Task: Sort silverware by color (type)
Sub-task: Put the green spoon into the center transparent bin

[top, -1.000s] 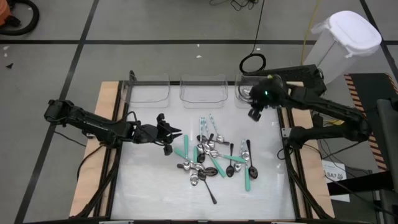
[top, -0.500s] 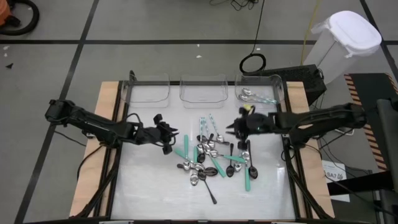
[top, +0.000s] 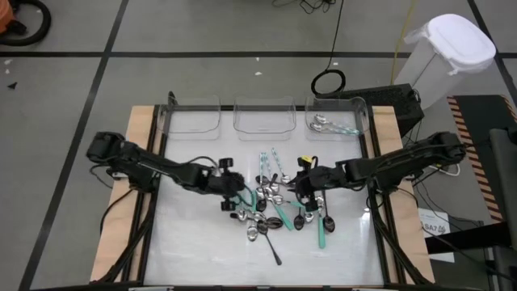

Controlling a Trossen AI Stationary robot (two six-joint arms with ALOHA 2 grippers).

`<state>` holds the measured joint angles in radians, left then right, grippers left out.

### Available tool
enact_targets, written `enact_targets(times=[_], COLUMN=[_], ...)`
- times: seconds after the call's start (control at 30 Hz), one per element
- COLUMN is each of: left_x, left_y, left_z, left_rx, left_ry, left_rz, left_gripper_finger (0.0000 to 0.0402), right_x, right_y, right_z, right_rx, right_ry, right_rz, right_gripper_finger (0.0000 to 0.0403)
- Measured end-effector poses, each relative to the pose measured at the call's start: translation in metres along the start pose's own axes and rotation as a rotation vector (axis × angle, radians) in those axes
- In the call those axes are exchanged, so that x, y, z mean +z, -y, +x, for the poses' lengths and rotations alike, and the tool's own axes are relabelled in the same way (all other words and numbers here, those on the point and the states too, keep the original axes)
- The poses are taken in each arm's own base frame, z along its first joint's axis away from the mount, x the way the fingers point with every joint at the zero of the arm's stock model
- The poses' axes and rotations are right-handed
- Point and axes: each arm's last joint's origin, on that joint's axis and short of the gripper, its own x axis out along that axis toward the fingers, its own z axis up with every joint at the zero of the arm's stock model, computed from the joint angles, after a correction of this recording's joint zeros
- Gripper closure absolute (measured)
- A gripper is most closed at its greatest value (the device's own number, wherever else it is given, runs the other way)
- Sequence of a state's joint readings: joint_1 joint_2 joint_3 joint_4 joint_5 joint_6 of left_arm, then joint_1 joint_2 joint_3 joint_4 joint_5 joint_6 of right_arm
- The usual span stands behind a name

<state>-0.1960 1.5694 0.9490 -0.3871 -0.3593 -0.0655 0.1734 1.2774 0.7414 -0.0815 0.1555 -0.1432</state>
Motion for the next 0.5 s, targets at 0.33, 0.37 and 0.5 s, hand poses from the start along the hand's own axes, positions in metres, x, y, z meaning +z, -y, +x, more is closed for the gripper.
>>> enact_targets(times=[0.33,0.37,0.5], left_x=[0.051,0.051,0.05], left_y=[0.007,0.008,0.011], left_z=[0.024,0.027,0.034], left_rx=[-0.018,-0.016,-0.016], left_ry=[-0.296,-0.309,-0.335], left_rz=[0.019,0.017,0.04], left_gripper_finger=[0.0217,0.0207,0.0194], right_x=[-0.004,-0.005,-0.01], right_y=[-0.001,-0.001,-0.002], right_z=[0.002,0.002,0.001], right_rx=[0.007,0.008,0.014], right_ry=[-0.047,-0.054,-0.107], right_rz=[-0.007,-0.006,0.008], right_gripper_finger=[0.031,0.031,0.031])
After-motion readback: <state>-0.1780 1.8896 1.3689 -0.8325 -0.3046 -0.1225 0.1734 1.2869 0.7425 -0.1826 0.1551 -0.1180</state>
